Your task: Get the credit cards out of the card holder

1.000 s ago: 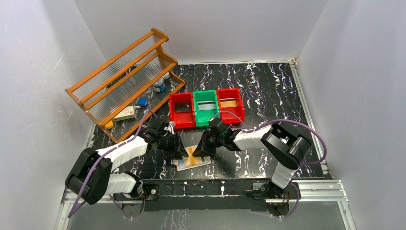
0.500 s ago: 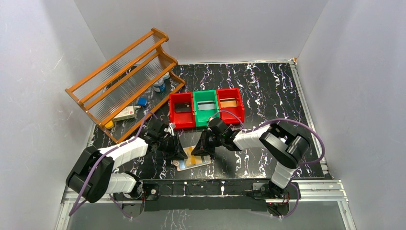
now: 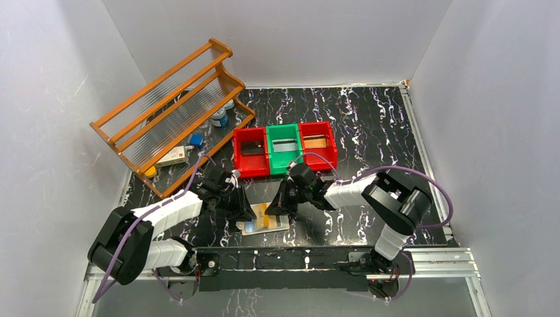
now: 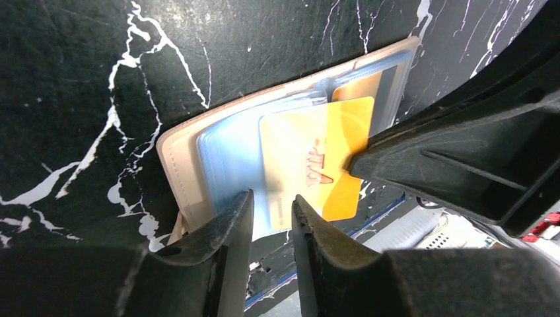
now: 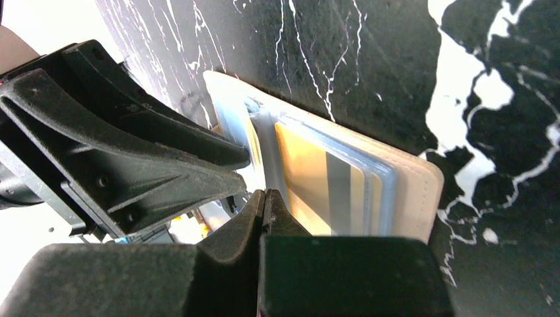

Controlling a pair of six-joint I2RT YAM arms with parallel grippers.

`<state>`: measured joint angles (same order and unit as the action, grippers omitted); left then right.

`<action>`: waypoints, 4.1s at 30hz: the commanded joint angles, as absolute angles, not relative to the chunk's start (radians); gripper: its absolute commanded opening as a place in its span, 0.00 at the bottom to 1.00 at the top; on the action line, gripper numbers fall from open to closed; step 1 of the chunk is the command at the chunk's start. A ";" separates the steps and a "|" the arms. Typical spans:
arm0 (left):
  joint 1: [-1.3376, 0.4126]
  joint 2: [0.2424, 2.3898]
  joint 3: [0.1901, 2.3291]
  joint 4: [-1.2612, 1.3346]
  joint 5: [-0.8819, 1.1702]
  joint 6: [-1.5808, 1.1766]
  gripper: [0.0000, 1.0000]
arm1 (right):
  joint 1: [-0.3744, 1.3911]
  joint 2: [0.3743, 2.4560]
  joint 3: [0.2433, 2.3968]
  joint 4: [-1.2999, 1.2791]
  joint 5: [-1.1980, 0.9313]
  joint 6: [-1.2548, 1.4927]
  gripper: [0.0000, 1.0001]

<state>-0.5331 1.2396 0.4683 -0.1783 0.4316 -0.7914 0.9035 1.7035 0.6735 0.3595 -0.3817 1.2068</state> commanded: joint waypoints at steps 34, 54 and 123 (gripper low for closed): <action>-0.551 1.289 0.539 -0.223 0.536 -0.745 0.35 | 0.899 1.680 0.607 0.483 -0.396 1.274 0.19; -0.557 1.286 0.469 -0.193 0.472 -0.775 0.21 | 0.933 1.735 0.630 0.559 -0.427 1.308 0.25; -0.557 1.099 0.524 -0.271 0.420 -0.787 0.44 | 0.885 1.558 0.715 0.262 -0.357 1.056 0.00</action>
